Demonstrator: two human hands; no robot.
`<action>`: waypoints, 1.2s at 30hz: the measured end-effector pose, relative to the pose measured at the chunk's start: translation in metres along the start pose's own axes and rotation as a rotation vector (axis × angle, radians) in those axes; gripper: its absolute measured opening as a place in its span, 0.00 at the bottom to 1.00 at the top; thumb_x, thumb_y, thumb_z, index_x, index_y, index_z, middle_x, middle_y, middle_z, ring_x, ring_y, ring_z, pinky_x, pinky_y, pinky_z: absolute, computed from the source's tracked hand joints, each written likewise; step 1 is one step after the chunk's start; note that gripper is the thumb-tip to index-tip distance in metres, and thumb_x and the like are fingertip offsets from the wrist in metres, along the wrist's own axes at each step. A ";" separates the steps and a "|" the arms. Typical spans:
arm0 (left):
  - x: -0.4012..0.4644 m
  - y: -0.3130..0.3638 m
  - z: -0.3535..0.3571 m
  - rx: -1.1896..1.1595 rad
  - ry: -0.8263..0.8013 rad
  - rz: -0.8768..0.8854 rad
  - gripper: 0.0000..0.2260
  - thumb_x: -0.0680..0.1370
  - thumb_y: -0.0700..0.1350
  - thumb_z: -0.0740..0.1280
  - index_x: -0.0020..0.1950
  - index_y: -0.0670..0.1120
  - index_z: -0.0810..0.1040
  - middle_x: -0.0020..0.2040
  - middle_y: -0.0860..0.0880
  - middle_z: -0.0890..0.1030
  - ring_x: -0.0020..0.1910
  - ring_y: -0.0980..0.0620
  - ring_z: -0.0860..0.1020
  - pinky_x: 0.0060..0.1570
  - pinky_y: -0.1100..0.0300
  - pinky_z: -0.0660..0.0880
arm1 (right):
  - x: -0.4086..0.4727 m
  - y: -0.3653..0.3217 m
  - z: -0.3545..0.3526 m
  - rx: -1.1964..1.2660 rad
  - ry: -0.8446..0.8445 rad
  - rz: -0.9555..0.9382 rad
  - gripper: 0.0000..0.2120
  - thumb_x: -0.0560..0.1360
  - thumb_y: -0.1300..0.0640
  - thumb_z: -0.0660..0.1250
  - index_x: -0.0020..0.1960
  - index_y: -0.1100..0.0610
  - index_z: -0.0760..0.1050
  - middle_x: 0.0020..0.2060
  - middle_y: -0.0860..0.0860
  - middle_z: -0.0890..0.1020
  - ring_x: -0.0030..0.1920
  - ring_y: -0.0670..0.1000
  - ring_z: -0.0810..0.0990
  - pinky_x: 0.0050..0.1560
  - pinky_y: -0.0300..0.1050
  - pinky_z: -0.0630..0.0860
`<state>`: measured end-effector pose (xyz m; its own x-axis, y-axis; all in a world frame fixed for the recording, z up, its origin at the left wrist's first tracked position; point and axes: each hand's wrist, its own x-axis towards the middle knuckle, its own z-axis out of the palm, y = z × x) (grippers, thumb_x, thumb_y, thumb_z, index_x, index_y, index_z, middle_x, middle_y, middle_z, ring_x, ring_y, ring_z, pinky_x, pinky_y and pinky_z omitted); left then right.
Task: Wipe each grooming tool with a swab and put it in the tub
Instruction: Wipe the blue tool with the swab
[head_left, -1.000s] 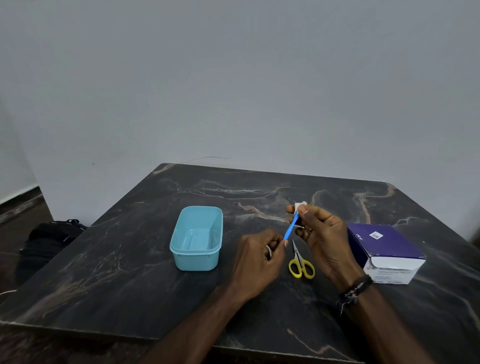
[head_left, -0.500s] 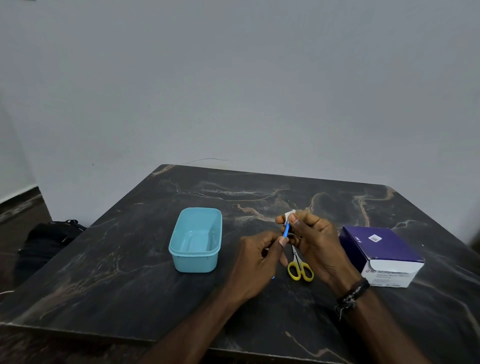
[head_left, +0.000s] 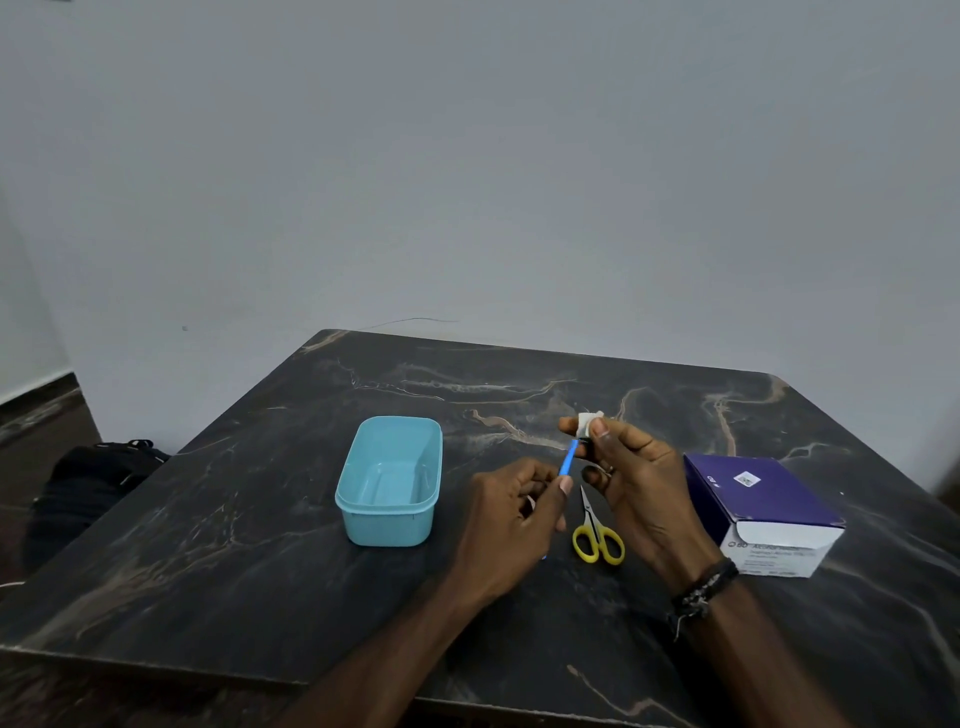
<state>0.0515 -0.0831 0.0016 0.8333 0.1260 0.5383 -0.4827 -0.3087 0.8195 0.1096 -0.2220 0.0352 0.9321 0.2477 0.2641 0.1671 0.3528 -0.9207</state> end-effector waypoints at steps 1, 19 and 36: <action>0.000 0.000 0.000 0.003 0.026 -0.005 0.03 0.78 0.46 0.68 0.46 0.49 0.80 0.31 0.49 0.81 0.29 0.51 0.80 0.31 0.53 0.78 | 0.001 0.000 -0.001 0.004 0.011 0.008 0.18 0.65 0.49 0.71 0.49 0.61 0.81 0.51 0.58 0.85 0.42 0.48 0.80 0.41 0.42 0.73; 0.001 -0.006 -0.001 0.078 0.062 0.011 0.05 0.74 0.48 0.73 0.45 0.56 0.79 0.32 0.50 0.81 0.30 0.50 0.81 0.31 0.47 0.78 | -0.001 0.004 0.003 -0.054 -0.050 0.091 0.13 0.71 0.56 0.67 0.51 0.64 0.80 0.48 0.58 0.85 0.43 0.52 0.82 0.42 0.44 0.78; -0.001 -0.006 -0.001 0.090 0.013 0.040 0.02 0.75 0.48 0.71 0.45 0.53 0.80 0.31 0.51 0.81 0.29 0.51 0.80 0.31 0.47 0.78 | 0.002 0.005 0.001 -0.042 0.009 0.075 0.14 0.71 0.57 0.67 0.51 0.66 0.80 0.47 0.58 0.85 0.44 0.51 0.82 0.45 0.48 0.76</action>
<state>0.0536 -0.0805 -0.0034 0.8099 0.1235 0.5734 -0.4893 -0.3968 0.7766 0.1123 -0.2188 0.0311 0.9453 0.2640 0.1916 0.1098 0.2954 -0.9490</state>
